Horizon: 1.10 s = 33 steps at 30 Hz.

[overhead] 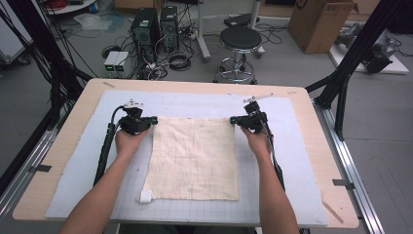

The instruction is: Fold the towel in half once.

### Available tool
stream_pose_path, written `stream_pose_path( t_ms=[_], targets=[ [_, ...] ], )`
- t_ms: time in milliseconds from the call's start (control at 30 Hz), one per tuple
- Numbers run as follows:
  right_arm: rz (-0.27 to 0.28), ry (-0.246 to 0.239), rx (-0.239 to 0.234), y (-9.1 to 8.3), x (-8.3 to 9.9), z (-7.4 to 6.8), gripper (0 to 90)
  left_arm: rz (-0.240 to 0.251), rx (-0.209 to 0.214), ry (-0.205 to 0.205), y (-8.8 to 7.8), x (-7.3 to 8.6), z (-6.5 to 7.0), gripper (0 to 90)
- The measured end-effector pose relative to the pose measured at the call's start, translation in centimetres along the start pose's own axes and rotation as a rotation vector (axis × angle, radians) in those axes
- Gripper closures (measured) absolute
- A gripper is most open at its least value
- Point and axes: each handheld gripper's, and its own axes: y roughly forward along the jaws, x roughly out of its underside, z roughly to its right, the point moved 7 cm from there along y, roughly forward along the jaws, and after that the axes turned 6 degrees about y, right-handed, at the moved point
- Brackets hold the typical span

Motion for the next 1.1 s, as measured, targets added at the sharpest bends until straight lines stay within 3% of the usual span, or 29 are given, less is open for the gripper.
stream_pose_path(
  t_ms=[367, 500, 667, 800, 1100],
  targets=[
    [0.028, -0.03, -0.057, -2.0, 0.0, -1.6, 86.8, 0.031, 0.024, 0.02, -2.4, -0.8, 0.9, 87.3],
    [0.051, -0.016, -0.083, -3.1, 0.2, -1.9, 86.8, 0.049, 0.035, 0.032, -3.4, -0.9, 1.4, 87.3],
    [0.06, -0.045, -0.096, -4.0, 0.9, -2.5, 86.8, 0.052, 0.051, 0.059, -4.5, -0.6, 2.1, 87.3],
    [0.073, -0.042, -0.121, -4.9, 1.2, -3.2, 86.8, 0.063, 0.062, 0.083, -5.3, -0.3, 2.9, 87.3],
    [0.076, -0.118, -0.152, -6.8, 1.5, -5.6, 86.8, 0.077, 0.085, 0.108, -7.1, 1.0, 3.9, 87.3]
  ],
)
